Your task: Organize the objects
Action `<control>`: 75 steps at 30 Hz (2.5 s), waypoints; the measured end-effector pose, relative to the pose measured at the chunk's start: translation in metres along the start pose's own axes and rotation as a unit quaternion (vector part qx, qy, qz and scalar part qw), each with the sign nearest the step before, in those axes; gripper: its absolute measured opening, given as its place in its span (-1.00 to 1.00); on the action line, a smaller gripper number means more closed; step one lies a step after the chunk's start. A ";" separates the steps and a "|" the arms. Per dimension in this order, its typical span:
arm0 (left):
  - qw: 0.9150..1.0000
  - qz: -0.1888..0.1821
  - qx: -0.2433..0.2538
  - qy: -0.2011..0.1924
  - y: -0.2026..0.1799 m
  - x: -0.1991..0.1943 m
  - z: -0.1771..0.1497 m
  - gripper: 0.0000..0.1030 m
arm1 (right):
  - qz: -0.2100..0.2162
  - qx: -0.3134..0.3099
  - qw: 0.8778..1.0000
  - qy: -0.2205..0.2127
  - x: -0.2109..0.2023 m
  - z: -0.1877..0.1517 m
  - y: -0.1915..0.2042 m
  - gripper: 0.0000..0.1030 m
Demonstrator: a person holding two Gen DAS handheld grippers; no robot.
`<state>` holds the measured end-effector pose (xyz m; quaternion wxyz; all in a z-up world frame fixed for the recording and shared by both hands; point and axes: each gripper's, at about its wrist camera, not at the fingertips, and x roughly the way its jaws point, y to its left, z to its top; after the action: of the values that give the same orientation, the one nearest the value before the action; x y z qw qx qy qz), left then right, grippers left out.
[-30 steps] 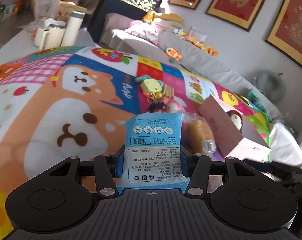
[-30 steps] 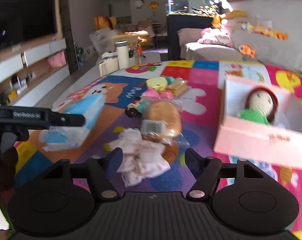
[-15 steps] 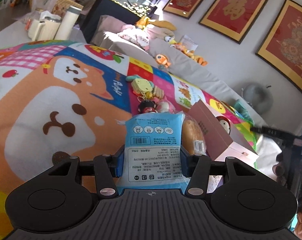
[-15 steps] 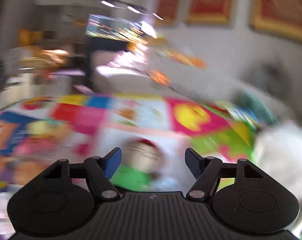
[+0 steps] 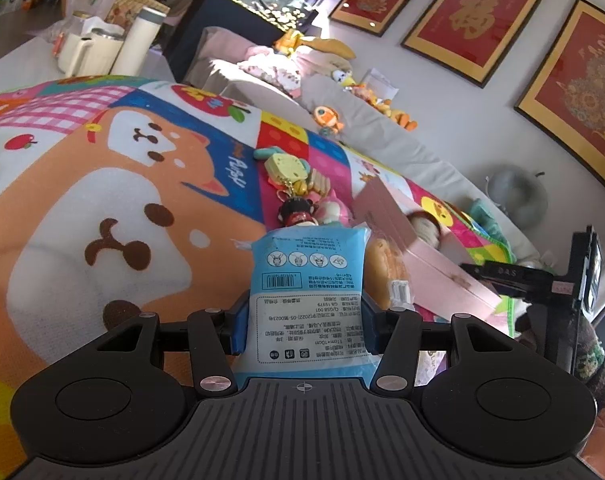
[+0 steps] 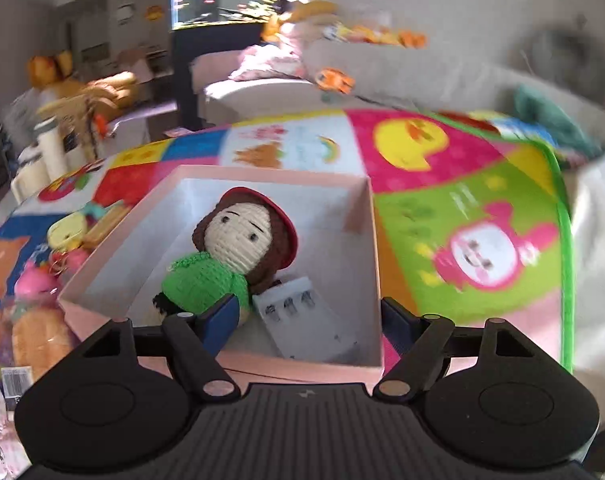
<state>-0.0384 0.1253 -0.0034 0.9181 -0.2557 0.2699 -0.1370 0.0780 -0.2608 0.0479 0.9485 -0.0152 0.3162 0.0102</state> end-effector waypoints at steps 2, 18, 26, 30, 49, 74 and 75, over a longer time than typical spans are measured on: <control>1.000 0.000 0.000 0.000 0.000 -0.001 0.000 0.09 | 0.008 0.001 1.000 0.000 0.000 0.002 0.007 0.41; 1.000 0.002 -0.022 -0.010 0.004 -0.005 -0.001 0.10 | 0.262 -0.115 0.955 0.076 -0.070 -0.040 0.120 0.42; 1.000 0.002 -0.027 -0.011 0.006 -0.005 -0.001 0.10 | 0.192 -0.166 0.967 -0.008 -0.073 -0.025 0.144 0.42; 0.999 0.000 -0.031 -0.009 0.007 -0.004 0.000 0.10 | 0.151 -0.174 0.973 0.016 -0.036 -0.027 0.159 0.42; 0.997 -0.056 0.042 0.023 -0.039 -0.008 0.014 0.08 | 0.109 -0.076 0.991 -0.010 -0.140 -0.059 0.035 0.08; 0.954 0.092 0.229 0.168 -0.203 0.235 0.062 0.19 | 0.117 0.005 0.992 -0.046 -0.122 -0.112 -0.024 0.08; 0.955 0.084 0.229 0.168 -0.202 0.228 0.062 0.19 | 0.118 0.005 0.992 -0.045 -0.123 -0.113 -0.022 0.08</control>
<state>0.1604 -0.1068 0.0543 0.9018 0.0115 0.4018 -0.1585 -0.0874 -0.2878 0.0323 0.9539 0.0277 0.2733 0.1206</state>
